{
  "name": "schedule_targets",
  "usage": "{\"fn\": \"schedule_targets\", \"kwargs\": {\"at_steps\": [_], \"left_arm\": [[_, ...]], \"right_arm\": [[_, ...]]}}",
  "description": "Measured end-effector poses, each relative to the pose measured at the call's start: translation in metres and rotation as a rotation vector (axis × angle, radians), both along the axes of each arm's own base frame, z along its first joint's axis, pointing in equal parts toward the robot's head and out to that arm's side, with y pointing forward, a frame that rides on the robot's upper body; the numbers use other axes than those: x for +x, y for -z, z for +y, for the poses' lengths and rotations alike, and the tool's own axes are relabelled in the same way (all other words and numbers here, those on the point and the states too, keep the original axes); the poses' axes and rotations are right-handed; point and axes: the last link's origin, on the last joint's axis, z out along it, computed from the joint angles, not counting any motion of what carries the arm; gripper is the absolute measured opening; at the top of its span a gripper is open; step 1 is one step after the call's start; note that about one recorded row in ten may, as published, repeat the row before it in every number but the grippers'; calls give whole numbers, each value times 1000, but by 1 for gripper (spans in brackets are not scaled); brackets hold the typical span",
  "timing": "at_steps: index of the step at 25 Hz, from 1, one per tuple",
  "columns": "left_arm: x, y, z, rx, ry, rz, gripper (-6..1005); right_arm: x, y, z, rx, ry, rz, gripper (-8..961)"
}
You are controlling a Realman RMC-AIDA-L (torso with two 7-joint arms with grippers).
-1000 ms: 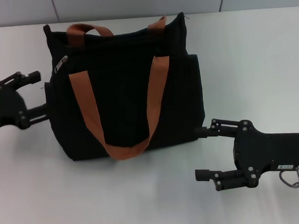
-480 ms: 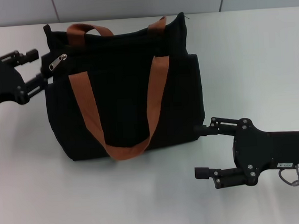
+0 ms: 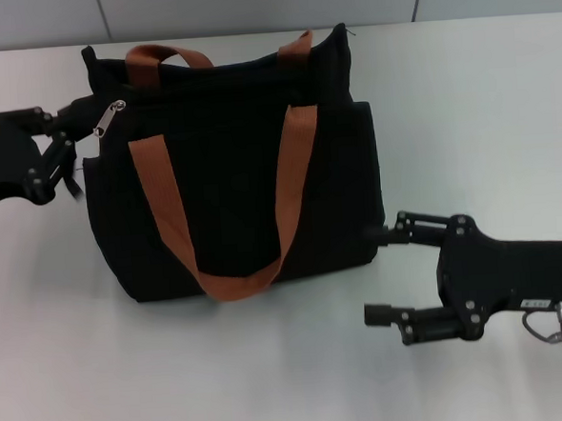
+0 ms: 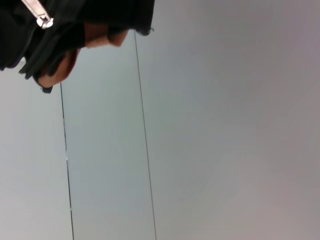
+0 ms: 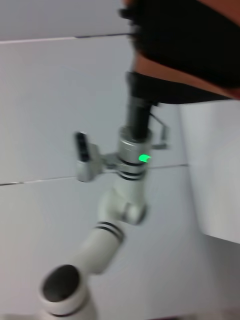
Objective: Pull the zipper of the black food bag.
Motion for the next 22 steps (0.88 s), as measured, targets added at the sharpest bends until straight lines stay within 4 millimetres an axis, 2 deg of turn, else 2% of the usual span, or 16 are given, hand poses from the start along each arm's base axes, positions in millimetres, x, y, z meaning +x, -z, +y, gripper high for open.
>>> {"fn": "schedule_targets", "kwargs": {"at_steps": [2, 3, 6, 8, 9, 10, 11, 13, 14, 17, 19, 20, 22], "left_arm": [[0, -1, -2, 7, 4, -13, 196], [0, -1, -4, 14, 6, -26, 154], [1, -1, -6, 20, 6, -40, 27], [3, 0, -6, 30, 9, -53, 23], [3, 0, -6, 30, 9, -53, 23], [3, 1, -6, 33, 9, -59, 23], [4, 2, -6, 33, 9, -62, 23], [5, 4, -6, 31, 11, -66, 23], [5, 4, -6, 31, 11, -66, 23], [6, 5, -6, 32, 11, -71, 23], [7, 6, -7, 41, 13, -80, 23], [7, 6, -7, 44, 13, -82, 23], [7, 6, -7, 47, 13, -84, 24]], "right_arm": [[-4, -3, 1, 8, 7, 43, 824], [-13, -12, 4, 7, 36, 143, 824], [-22, -21, 10, -18, 77, 226, 824], [-39, -35, 28, -103, 152, 309, 824], [-39, -35, 28, -103, 152, 309, 824], [-53, -41, 43, -190, 202, 329, 824], [-53, -41, 43, -190, 202, 329, 824], [-78, -43, 65, -302, 246, 297, 824], [-78, -43, 65, -302, 246, 297, 824], [-104, -38, 83, -397, 284, 221, 823], [-136, -24, 102, -494, 365, 101, 823], [-136, -24, 102, -494, 365, 101, 823], [-150, -17, 109, -524, 396, 41, 823]]}}
